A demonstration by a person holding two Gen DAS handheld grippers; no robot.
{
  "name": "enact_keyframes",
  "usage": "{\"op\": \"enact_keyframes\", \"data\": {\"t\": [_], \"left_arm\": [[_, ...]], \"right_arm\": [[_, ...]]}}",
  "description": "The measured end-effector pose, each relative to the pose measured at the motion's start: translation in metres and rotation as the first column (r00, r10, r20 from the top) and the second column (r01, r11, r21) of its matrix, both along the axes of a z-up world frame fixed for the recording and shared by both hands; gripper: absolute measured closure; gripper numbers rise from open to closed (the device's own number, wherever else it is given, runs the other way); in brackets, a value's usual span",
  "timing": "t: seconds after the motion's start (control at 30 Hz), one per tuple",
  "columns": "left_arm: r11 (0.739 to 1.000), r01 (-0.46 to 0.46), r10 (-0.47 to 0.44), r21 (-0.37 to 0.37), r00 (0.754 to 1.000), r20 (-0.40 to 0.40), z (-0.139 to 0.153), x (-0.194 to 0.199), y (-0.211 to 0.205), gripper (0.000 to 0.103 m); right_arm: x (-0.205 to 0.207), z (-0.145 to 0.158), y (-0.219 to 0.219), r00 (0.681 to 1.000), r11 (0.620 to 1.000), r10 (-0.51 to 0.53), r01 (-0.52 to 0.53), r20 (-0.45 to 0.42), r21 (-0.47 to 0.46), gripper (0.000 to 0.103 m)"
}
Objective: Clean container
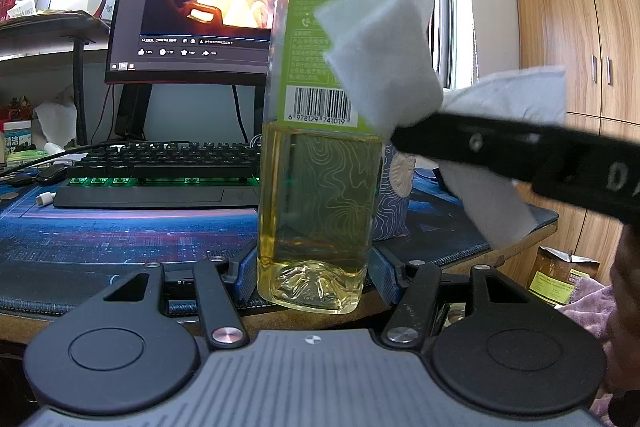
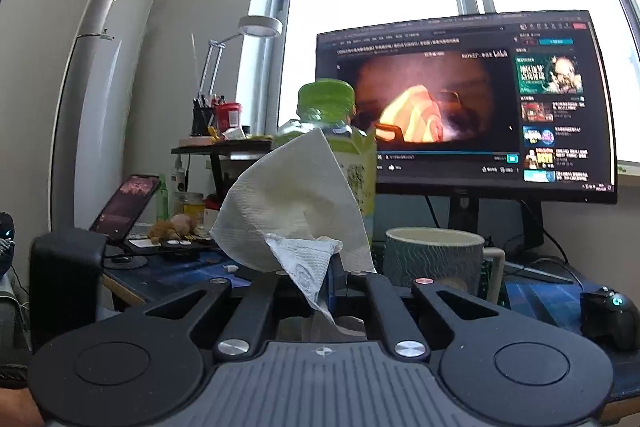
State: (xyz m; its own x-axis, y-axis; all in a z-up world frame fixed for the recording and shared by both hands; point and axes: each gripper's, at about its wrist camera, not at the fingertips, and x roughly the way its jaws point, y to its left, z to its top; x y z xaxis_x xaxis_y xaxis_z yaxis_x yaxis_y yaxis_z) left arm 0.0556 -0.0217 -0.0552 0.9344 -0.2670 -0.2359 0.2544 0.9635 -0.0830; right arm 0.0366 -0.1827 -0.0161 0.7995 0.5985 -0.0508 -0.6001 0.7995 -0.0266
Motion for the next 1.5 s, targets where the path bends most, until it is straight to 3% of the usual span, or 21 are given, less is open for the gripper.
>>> {"op": "enact_keyframes", "data": {"t": [0.2,0.57,0.97,1.27,1.5], "left_arm": [[1.000,0.000,0.000,0.000,1.000,0.000,0.000,0.000,0.001,0.042],[1.000,0.001,-0.001,0.002,1.000,-0.001,0.000,-0.001,0.001,0.042],[1.000,0.001,-0.001,0.004,1.000,-0.003,0.000,0.001,0.000,0.042],[1.000,0.002,-0.002,0.005,1.000,-0.004,0.001,0.001,0.001,0.042],[1.000,0.001,-0.001,0.006,1.000,-0.004,0.001,0.002,0.001,0.042]], "right_arm": [[0.009,-0.009,-0.003,0.999,1.000,-0.017,0.017,-0.036,0.000,0.097],[-0.005,0.002,0.001,1.000,1.000,0.012,-0.012,0.014,0.005,0.097],[0.009,-0.008,-0.004,0.999,1.000,-0.016,0.015,-0.037,-0.002,0.097],[-0.005,0.002,0.001,1.000,1.000,0.015,-0.015,0.016,0.002,0.097],[0.006,-0.004,-0.002,1.000,1.000,0.003,-0.003,-0.019,0.004,0.097]]}}
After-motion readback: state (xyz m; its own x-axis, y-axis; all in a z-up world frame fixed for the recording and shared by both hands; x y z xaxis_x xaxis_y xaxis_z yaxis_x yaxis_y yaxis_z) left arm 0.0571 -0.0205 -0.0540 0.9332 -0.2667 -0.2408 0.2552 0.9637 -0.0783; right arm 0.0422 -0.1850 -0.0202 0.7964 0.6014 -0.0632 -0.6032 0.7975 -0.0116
